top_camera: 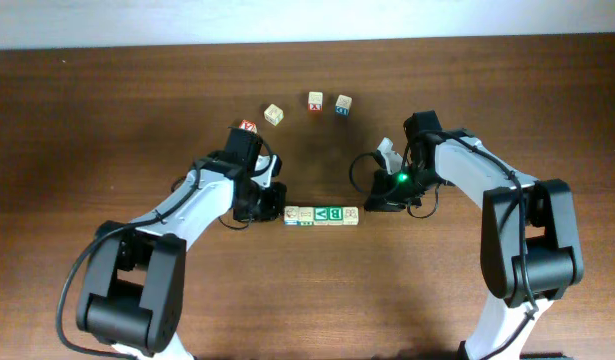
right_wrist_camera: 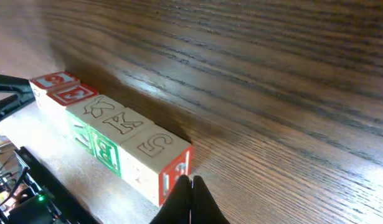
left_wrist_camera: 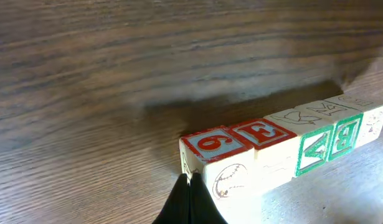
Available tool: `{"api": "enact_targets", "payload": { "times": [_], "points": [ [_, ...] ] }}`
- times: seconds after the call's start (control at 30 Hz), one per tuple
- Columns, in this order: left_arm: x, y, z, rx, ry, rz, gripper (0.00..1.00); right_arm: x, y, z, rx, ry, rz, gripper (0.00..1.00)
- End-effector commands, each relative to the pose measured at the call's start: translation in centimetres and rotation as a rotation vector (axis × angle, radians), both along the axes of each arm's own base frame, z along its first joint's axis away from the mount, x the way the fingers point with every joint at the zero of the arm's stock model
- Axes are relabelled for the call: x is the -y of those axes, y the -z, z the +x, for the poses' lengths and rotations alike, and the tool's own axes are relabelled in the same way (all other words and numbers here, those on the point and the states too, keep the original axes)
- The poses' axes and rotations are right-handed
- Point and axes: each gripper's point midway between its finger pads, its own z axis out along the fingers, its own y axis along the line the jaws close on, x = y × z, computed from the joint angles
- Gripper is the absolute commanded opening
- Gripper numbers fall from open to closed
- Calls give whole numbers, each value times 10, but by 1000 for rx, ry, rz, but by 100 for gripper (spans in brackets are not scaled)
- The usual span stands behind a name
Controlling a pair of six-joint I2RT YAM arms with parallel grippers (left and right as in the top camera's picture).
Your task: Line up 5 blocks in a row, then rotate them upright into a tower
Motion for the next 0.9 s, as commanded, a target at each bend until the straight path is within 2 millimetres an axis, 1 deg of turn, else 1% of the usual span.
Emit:
{"api": "enact_targets", "payload": {
  "times": [0.0,0.07,0.1,0.13,0.17,0.2,0.23,0.27,0.3,0.33,0.37,0.4,0.43,0.47,0.63,0.67,0.87],
  "points": [
    [3,-6,-1,34,32,9,0,-2,2,-3,-8,-12,19,4],
    [3,-6,-1,33,32,9,0,-2,2,-3,-12,-12,19,4],
    [3,-6,-1,33,32,9,0,-1,2,-8,-33,-10,15,4],
    [3,-6,-1,34,32,9,0,4,2,-9,-48,2,14,4],
    [3,-6,0,36,32,8,0,13,-2,-5,-36,17,53,4],
    [3,-6,0,37,32,8,0,20,-12,2,-3,31,153,4],
    [3,-6,0,36,31,8,0,38,-21,8,16,85,234,4],
    [3,-6,0,36,32,8,0,46,-18,2,3,114,267,4],
    [3,-6,0,36,32,8,0,39,-12,-6,-1,119,314,4],
    [3,-6,0,36,32,8,0,33,-1,-11,-24,151,322,4],
    [3,-6,0,37,32,8,0,28,9,-13,-38,189,319,4],
    [3,-6,0,37,32,8,0,21,11,-13,-36,180,319,4],
    [3,-6,0,39,32,7,0,12,12,-11,-34,173,317,4],
    [3,-6,1,40,32,7,0,8,13,-10,-34,174,306,4],
    [4,-6,2,47,32,5,0,-1,13,-12,-37,150,307,4],
    [4,-6,2,47,32,5,0,-7,13,-15,-39,132,306,4],
    [4,-6,2,47,32,5,0,-12,12,-18,-49,120,314,4]
  ]
}}
